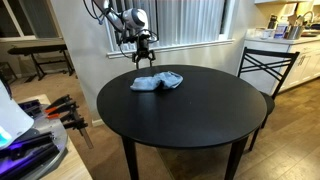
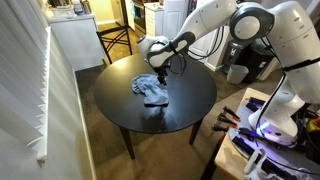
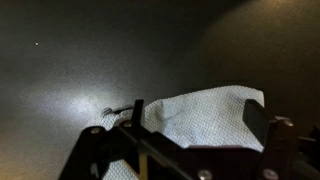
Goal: Wipe the table using the blue object
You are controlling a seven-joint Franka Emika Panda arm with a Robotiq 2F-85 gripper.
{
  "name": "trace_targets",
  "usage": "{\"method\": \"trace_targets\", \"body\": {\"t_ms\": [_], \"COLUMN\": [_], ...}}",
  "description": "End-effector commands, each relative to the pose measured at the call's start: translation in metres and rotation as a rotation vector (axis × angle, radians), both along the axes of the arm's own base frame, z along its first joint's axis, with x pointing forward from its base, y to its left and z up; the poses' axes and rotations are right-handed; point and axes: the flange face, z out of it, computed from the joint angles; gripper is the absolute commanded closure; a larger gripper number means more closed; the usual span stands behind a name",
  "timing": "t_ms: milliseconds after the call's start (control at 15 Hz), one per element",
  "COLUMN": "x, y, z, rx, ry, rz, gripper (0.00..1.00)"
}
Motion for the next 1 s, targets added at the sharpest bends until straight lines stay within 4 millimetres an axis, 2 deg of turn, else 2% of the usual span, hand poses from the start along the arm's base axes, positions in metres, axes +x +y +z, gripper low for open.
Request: {"method": "trace_targets", "body": {"t_ms": [0,200,333,533,933], "x": [0.000,-0.002,-0.002,0.010,0.029], "y": [0.001,-0.002,-0.008,-0.014,-0.010], "z": [0.000,0.001,-0.009,-0.044,-0.111], "rx": [0.000,-0.022,-0.015,0.013,0.059], "ry": [0.002,-0.002,-0.009,-0.024,-0.043], "rz": [0.001,-0.007,-0.023,-0.041,-0.033], "gripper": [0.00,0.00,0.00,0.00,0.00]}}
